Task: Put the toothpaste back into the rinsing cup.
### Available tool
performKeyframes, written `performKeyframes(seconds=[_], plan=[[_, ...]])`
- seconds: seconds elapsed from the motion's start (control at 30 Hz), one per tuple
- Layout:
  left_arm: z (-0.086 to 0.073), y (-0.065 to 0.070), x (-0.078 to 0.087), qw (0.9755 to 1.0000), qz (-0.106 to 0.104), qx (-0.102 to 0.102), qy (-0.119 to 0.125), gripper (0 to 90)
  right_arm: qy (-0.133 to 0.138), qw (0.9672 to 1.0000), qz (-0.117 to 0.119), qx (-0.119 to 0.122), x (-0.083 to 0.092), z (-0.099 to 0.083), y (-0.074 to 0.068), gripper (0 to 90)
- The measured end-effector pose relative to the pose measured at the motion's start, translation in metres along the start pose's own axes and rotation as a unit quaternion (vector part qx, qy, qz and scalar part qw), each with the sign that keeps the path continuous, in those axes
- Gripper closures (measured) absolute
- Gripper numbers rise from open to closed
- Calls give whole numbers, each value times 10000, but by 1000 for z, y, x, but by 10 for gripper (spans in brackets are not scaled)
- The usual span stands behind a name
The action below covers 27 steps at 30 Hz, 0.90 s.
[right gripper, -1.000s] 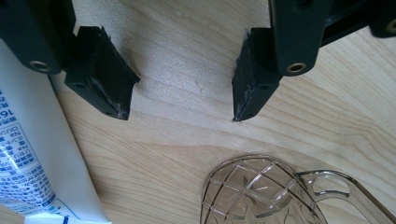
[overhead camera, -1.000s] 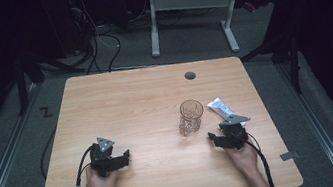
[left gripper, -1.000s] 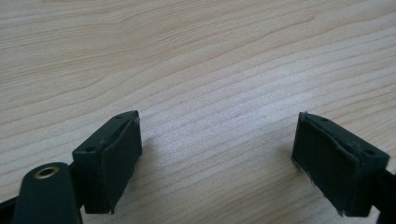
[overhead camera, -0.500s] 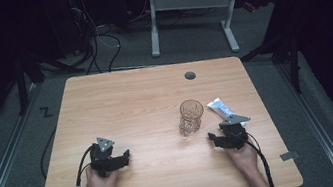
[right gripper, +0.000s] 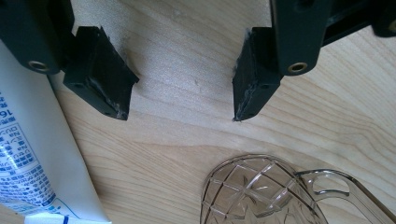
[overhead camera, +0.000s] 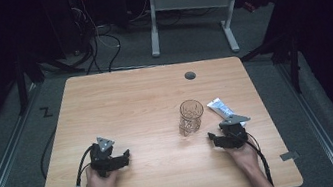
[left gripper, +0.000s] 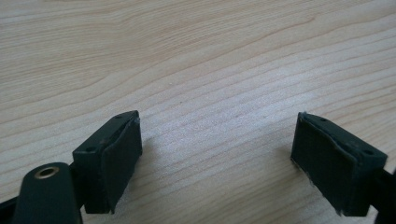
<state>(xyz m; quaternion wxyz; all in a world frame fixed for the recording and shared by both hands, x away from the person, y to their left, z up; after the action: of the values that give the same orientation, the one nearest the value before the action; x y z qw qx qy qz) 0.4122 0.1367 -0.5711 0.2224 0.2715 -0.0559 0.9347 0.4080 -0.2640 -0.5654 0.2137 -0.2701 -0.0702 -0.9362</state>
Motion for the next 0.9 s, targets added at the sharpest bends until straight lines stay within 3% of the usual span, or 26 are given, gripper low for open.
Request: performKeyframes(seconds=[0.13,0.5,0.67,0.9], plan=[[0,0,0,10000,1,-2,-1,162,-52,10000,2,-52,3,1,-1,409],[0,0,0,10000,1,-1,-2,162,191,9993,114,-300,16,3,-1,427],[0,0,0,10000,2,0,-1,162,459,9974,250,-497,27,5,2,434],[0,0,0,10000,3,0,-1,162,498,9966,305,-579,31,5,5,431]])
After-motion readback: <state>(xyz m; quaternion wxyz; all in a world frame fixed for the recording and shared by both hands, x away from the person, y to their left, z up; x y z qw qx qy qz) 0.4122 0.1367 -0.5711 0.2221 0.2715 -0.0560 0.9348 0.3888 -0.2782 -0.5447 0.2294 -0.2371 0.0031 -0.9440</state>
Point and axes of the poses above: each handheld gripper's, and its own axes: x roughly backward along the jaws, z roughly out of its top, y roughly to its right, the point moved 5 cm from there along -x, roughly forward along the jaws, and after that the axes turned 11 degrees about y, right-handed, at the moved point
